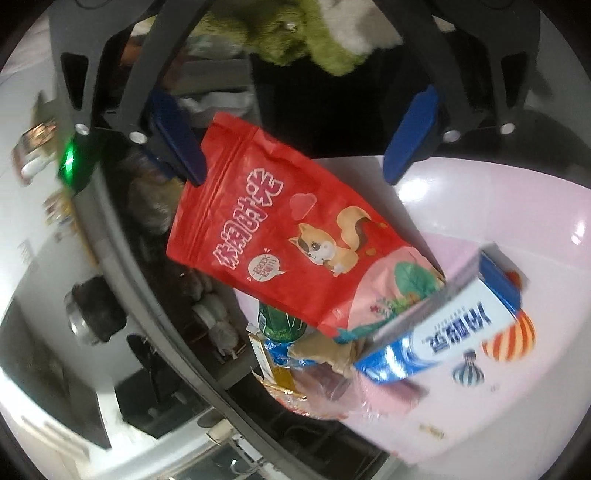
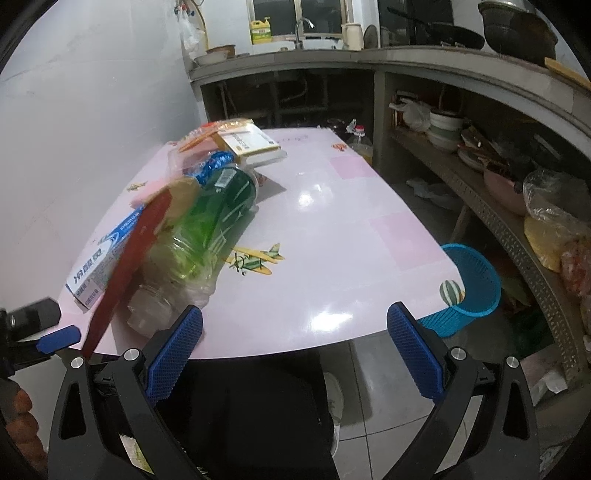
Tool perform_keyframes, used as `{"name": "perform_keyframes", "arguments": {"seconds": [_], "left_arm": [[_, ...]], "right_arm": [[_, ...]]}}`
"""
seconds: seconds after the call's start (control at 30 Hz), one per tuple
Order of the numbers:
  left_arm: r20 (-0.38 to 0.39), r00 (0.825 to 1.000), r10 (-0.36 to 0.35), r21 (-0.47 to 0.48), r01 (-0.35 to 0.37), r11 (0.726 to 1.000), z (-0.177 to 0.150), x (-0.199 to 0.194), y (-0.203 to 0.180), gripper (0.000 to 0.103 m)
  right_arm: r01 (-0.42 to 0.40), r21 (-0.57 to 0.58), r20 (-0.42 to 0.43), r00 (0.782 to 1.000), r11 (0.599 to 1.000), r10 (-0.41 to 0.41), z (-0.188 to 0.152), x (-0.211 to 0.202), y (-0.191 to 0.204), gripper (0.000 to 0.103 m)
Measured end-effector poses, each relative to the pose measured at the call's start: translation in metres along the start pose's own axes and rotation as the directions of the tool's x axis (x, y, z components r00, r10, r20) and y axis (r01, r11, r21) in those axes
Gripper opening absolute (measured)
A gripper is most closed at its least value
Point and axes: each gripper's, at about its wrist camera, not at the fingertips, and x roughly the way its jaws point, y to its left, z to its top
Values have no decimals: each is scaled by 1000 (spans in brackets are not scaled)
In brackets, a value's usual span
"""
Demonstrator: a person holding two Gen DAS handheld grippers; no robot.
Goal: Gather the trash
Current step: 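Grasp the red snack bag with the left tool and lift it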
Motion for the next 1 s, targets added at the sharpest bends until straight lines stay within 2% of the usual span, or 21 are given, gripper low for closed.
{"name": "perform_keyframes", "arguments": {"seconds": [0.1,0.2,0.27,0.43,0.57,0.7,0.9,1.0], "left_arm": [[-34,999,-32,-73,29,997,6,10,11,72],[-59,995,-81,-157,71,985,6,22,22,66],[-61,990,-125,-232,108,967,6,29,32,63],[-34,983,-183,-332,162,929,9,37,47,54],[-22,977,-212,-393,187,900,9,45,57,39],[-12,970,-242,-426,214,879,6,47,60,21],[31,951,-308,-422,292,858,6,41,59,4],[52,937,-346,-386,338,858,9,35,49,0]], "right_arm": [[-6,10,-20,1000,1000,6,-1,6,-3,97],[-9,11,-29,1000,1000,10,0,10,-3,97],[-11,12,-34,999,1000,12,0,12,-4,97],[-16,15,-48,999,1000,17,-1,17,-5,97],[-20,17,-56,998,1000,21,-1,19,-5,97],[-17,17,-59,998,1000,18,-1,19,-5,97],[-10,9,-60,998,1000,10,-2,17,-1,97],[-2,9,-59,998,1000,2,-3,16,1,97]]}}
